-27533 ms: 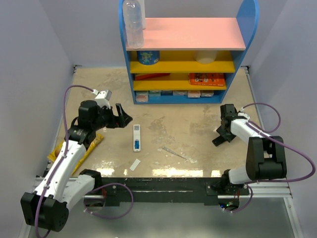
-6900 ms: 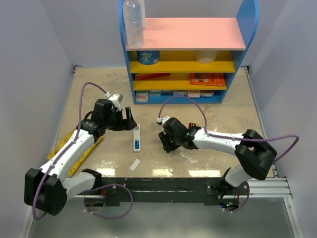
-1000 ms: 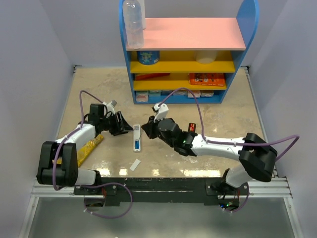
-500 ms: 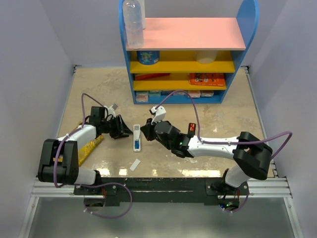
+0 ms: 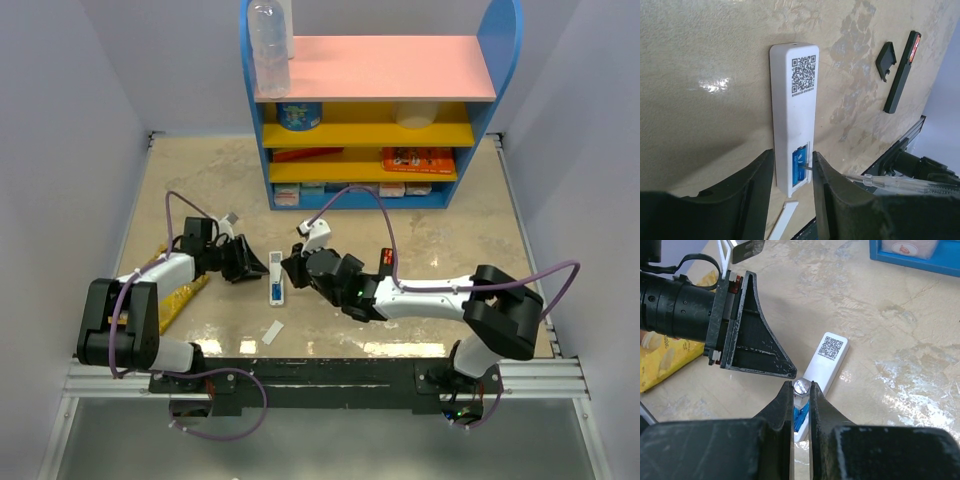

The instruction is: Unload the batteries from the remote control

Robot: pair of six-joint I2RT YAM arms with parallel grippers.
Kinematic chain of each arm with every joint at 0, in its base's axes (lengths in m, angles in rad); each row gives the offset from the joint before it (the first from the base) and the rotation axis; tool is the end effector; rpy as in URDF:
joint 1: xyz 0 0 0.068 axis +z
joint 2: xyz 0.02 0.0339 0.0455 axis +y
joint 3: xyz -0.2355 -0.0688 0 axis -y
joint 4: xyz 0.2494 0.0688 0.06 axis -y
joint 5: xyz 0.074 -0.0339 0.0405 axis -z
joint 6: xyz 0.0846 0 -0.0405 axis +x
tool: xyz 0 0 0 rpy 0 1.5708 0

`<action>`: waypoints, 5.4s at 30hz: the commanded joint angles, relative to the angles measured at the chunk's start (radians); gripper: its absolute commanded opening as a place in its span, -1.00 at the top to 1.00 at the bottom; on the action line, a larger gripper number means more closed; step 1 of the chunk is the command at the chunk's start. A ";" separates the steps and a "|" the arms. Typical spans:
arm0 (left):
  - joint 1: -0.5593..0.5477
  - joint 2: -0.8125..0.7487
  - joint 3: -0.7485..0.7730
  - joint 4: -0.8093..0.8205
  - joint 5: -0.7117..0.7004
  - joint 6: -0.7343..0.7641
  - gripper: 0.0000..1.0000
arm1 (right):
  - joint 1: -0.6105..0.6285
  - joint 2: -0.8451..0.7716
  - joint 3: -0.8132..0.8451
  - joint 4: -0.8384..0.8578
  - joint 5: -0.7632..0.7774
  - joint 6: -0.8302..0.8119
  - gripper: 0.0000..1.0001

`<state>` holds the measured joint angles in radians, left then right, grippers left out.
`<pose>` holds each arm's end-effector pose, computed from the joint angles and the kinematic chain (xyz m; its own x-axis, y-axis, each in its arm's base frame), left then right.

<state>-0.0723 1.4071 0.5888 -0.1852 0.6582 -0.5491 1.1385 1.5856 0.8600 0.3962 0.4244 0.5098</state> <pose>0.2672 -0.0712 0.0859 -0.9184 -0.3474 -0.1891 -0.1106 0.6846 -0.7205 0.1962 0.3421 0.1795 -0.4424 0.1026 -0.8909 -0.5136 0.7854 0.3455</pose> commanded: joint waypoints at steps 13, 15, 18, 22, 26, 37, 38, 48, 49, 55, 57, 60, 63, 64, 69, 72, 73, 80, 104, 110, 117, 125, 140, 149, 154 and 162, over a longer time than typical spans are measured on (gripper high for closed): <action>0.003 0.049 -0.035 0.081 0.057 -0.055 0.21 | 0.158 0.120 0.041 -0.014 0.237 -0.090 1.00; 0.005 0.070 -0.030 0.084 0.054 -0.055 0.22 | 0.158 0.113 -0.005 0.013 0.237 -0.060 1.00; 0.005 0.085 -0.029 0.095 0.057 -0.058 0.24 | 0.158 0.108 -0.041 0.033 0.212 -0.033 1.00; 0.003 0.087 -0.026 0.095 0.047 -0.058 0.23 | 0.158 0.100 -0.101 0.078 0.194 0.032 1.00; 0.003 0.093 -0.027 0.096 0.038 -0.058 0.24 | 0.158 0.091 -0.165 0.158 0.145 0.050 1.00; 0.003 0.105 -0.033 0.096 0.018 -0.060 0.24 | 0.158 0.100 -0.236 0.220 0.174 0.098 1.00; 0.003 0.104 -0.034 0.096 0.017 -0.057 0.24 | 0.159 0.102 -0.236 0.225 0.169 0.098 1.00; 0.003 0.095 -0.037 0.095 0.004 -0.055 0.24 | 0.158 0.143 -0.230 0.242 0.149 0.130 1.00; 0.003 0.099 -0.037 0.093 0.006 -0.055 0.24 | 0.156 0.143 -0.233 0.245 0.151 0.136 1.00; 0.003 0.107 -0.041 0.096 0.001 -0.055 0.28 | 0.149 0.128 -0.291 0.308 0.155 0.194 1.00; 0.003 0.112 -0.040 0.096 0.003 -0.054 0.36 | 0.127 0.119 -0.326 0.351 0.136 0.222 1.00; 0.003 0.118 -0.037 0.096 0.001 -0.054 0.41 | 0.104 0.105 -0.352 0.378 0.128 0.249 1.00; 0.003 0.124 -0.038 0.095 0.003 -0.052 0.42 | 0.086 0.088 -0.397 0.438 0.117 0.285 1.00; 0.003 0.124 -0.038 0.096 0.001 -0.052 0.43 | 0.076 0.085 -0.415 0.450 0.113 0.297 1.00; 0.003 0.128 -0.038 0.098 0.003 -0.051 0.46 | 0.053 0.080 -0.443 0.496 0.096 0.325 1.00; 0.003 0.127 -0.041 0.095 0.003 -0.049 0.46 | 0.029 0.097 -0.463 0.549 0.065 0.354 1.00; 0.003 0.128 -0.041 0.095 0.003 -0.049 0.46 | 0.021 0.108 -0.464 0.556 0.059 0.360 1.00; 0.003 0.130 -0.040 0.096 0.012 -0.051 0.47 | -0.023 0.132 -0.512 0.673 0.024 0.435 1.00; 0.003 0.121 -0.038 0.104 0.043 -0.052 0.47 | -0.055 0.036 -0.285 0.461 0.024 0.334 1.00; 0.003 0.116 -0.029 0.101 0.038 -0.052 0.46 | -0.062 0.025 -0.251 0.421 0.022 0.305 1.00; 0.003 0.101 -0.017 0.075 0.014 -0.045 0.45 | -0.066 0.011 -0.227 0.394 0.027 0.286 1.00; 0.003 0.098 -0.014 0.067 0.004 -0.045 0.43 | -0.066 -0.001 -0.201 0.354 0.031 0.273 1.00; 0.003 0.081 0.031 0.023 -0.035 -0.046 0.28 | -0.066 0.028 -0.161 0.354 0.014 0.277 1.00; 0.005 0.066 0.091 -0.051 -0.106 -0.008 0.21 | -0.066 0.050 -0.131 0.345 0.004 0.268 1.00; 0.005 0.050 0.128 -0.115 -0.210 0.023 0.19 | -0.066 0.045 -0.131 0.336 0.002 0.268 1.00; 0.006 -0.048 0.186 -0.220 -0.521 0.005 0.14 | -0.066 -0.002 -0.156 0.326 -0.007 0.265 1.00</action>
<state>-0.0723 1.4319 0.7101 -0.3416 0.3286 -0.5541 1.0779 1.6302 0.6964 0.7128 0.4255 0.7948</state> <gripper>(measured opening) 0.431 0.090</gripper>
